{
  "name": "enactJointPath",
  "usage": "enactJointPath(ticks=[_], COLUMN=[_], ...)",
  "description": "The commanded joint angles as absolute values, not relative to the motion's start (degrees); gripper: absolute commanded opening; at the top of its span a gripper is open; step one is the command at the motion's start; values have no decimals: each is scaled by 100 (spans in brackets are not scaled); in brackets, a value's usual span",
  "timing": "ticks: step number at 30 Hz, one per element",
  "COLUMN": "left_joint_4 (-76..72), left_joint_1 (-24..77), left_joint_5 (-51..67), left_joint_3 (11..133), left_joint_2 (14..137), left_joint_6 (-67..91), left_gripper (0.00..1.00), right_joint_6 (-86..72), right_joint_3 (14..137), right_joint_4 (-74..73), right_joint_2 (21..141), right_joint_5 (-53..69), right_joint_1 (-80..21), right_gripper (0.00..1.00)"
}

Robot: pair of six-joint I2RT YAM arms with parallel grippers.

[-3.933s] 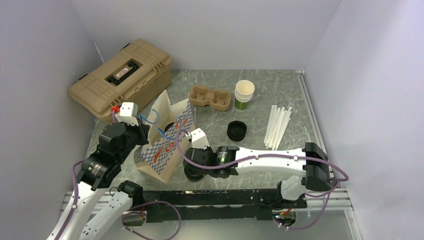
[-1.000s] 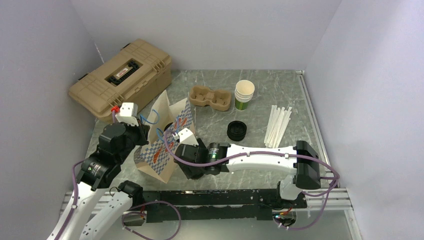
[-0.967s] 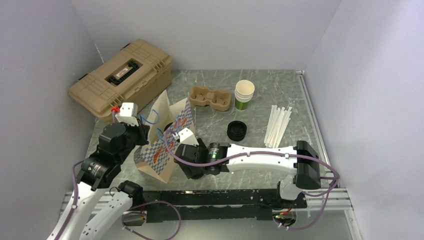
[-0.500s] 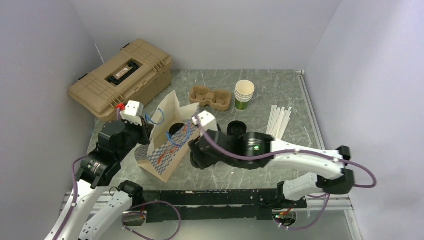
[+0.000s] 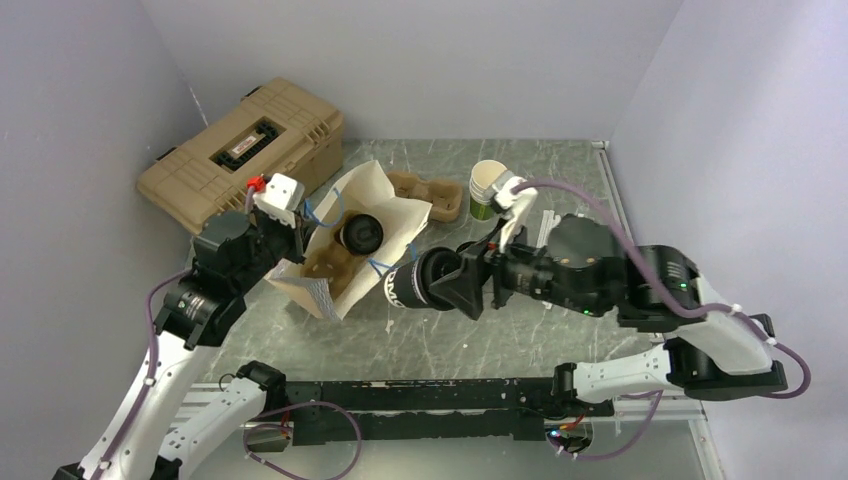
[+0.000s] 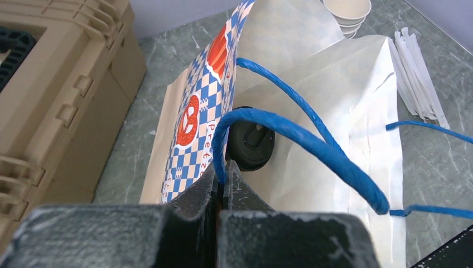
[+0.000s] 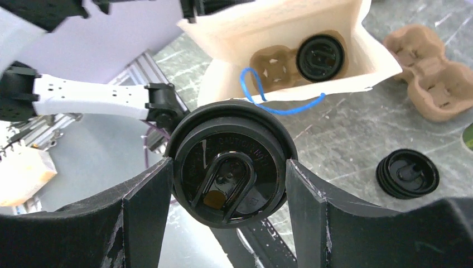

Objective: Pack the takeout coffee

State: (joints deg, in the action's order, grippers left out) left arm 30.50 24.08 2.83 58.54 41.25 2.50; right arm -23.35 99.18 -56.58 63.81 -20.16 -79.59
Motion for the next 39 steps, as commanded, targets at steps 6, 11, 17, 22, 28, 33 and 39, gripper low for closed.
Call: enactJointPath(ticks=[6,11,17,22,28,33,39], left_joint_4=[2436,2447,2550,2649,2733,2784,2912], left_joint_1=[2408,2408,2404,2408,2408,2408,2408], left_joint_5=[714,1066,1570,1756,2174,2317,2266], left_joint_3=[6173,6221,6187,6129,6124,6150,6169], left_joint_2=[4419,4380,4287,4046,3845,3723,3643], left_joint_6=[-529,-617,-622,-610,-763,-843,-798], left_gripper=[0,0,0,0,0,0,0], right_joint_6=[-1667,-1380,-1019,-793,-561,-368,-166], right_joint_3=[10932,10967,10308,9926,9079,8240,7133], right_joint_4=[-5488,-5259,-4291,-3786,-2904,-2008,-981], right_joint_2=[6372,6749,7244,7831,8183,8187,8070], right_joint_5=[-1846,-2547,-3081,-3271,-3064,-2820,-2976], right_joint_1=[-7954,-7958,-7954,-7946,-7910,-7961,-8350], right_gripper=[36,35,35,34,33,31,31])
